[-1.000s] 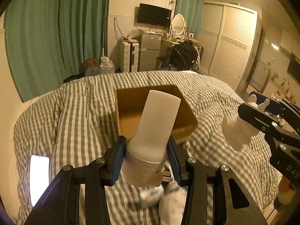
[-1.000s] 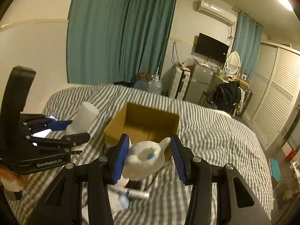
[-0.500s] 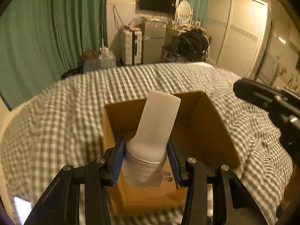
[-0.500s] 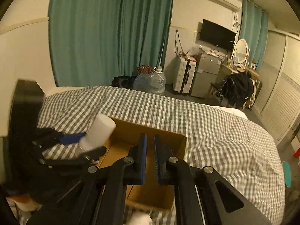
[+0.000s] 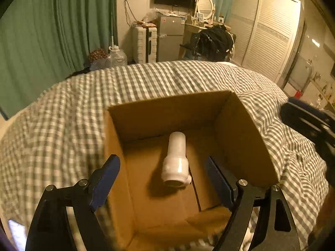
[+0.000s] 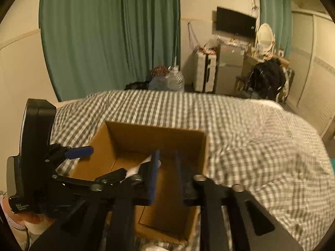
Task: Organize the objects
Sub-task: 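Carry the white cups into the cardboard box and open the left gripper, then grasp the white tissue pack with the left gripper while the right gripper grasps the plush toy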
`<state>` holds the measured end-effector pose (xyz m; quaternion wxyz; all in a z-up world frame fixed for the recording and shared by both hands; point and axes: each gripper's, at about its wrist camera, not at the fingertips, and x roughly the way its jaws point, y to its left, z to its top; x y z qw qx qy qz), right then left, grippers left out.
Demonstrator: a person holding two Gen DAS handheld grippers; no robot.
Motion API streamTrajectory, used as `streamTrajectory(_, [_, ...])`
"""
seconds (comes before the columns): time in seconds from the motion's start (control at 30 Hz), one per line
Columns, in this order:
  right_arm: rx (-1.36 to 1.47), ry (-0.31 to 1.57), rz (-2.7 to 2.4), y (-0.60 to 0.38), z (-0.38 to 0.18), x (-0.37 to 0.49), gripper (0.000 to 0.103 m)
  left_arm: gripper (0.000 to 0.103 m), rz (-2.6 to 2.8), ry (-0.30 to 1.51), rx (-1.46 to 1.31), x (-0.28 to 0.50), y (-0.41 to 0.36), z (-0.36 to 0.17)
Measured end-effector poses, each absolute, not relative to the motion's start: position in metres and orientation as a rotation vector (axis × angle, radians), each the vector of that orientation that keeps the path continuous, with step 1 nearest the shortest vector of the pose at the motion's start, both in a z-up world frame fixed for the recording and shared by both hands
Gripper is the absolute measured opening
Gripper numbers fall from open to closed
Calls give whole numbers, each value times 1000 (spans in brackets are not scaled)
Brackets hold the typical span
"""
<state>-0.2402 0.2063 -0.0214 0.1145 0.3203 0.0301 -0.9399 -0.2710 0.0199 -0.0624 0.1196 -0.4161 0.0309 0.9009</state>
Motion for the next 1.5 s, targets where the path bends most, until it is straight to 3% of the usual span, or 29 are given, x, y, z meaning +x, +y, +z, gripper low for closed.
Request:
streamTrajectory(0.03, [920, 90, -2765, 208, -15, -233, 43, 87, 2652, 101, -1202, -265, 18, -53])
streamTrajectory(0.1, [872, 107, -2785, 211, 6, -209, 47, 88, 2694, 128, -1161, -246, 11, -30])
streamTrajectory(0.17, [837, 131, -2802, 215, 22, -195, 59, 94, 2730, 142, -1118, -228, 5, -11])
streamTrajectory(0.37, [679, 151, -2850, 217, 87, -129, 79, 95, 2827, 179, -999, -168, -10, 42])
streamTrajectory(0.53, [607, 169, -2794, 208, 124, -82, 82, 98, 2878, 173, -916, -120, -20, 68])
streamTrajectory(0.73, [596, 216, -2745, 195, 131, -43, 83, 101, 2890, 145, -887, -83, -33, 73])
streamTrajectory(0.93, [685, 249, -2705, 186, 95, -28, 83, 101, 2932, 149, -913, -67, -43, 42])
streamTrajectory(1.33, [1074, 205, -2656, 201, -45, -79, 83, 101, 2828, 116, -1261, -69, -31, -97])
streamTrajectory(1.5, [1184, 242, -2664, 207, -89, -101, 83, 101, 2733, 230, -1330, -63, -8, -132])
